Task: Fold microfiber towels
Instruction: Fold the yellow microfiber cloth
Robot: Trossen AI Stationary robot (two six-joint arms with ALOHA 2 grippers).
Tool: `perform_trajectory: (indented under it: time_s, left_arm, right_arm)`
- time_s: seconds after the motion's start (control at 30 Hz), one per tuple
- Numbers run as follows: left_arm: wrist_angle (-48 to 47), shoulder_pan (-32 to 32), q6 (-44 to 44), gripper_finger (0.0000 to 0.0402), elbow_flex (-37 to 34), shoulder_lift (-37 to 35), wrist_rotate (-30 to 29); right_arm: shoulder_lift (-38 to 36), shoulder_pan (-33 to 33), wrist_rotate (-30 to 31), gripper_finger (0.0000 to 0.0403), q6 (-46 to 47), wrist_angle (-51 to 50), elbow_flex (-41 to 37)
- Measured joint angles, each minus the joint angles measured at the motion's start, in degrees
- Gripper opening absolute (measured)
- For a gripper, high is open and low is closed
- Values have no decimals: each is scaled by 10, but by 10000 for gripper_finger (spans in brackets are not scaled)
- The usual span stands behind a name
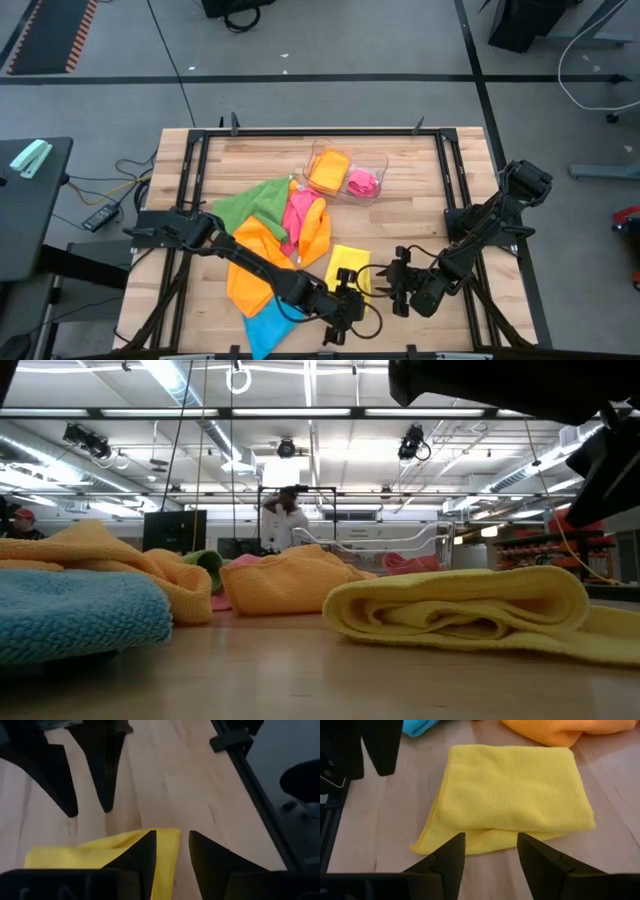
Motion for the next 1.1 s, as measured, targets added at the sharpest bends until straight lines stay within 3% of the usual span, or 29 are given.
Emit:
perform_trajectory:
  time_s: [0.6,0.8,0.93,1.1]
  left_arm:
    - [-32,4,-28,114,0,1,9]
    - [-73,4,23,111,0,1,9]
    - [-56,4,44,126,0,1,9]
    - [34,3,50,174,1,29,6]
  right_arm:
    - [0,0,32,188,5,0,0]
    - [0,6,12,188,-3,0,0]
    - [1,31,-9,188,-33,-1,0]
    - [26,56,28,188,-53,0,0]
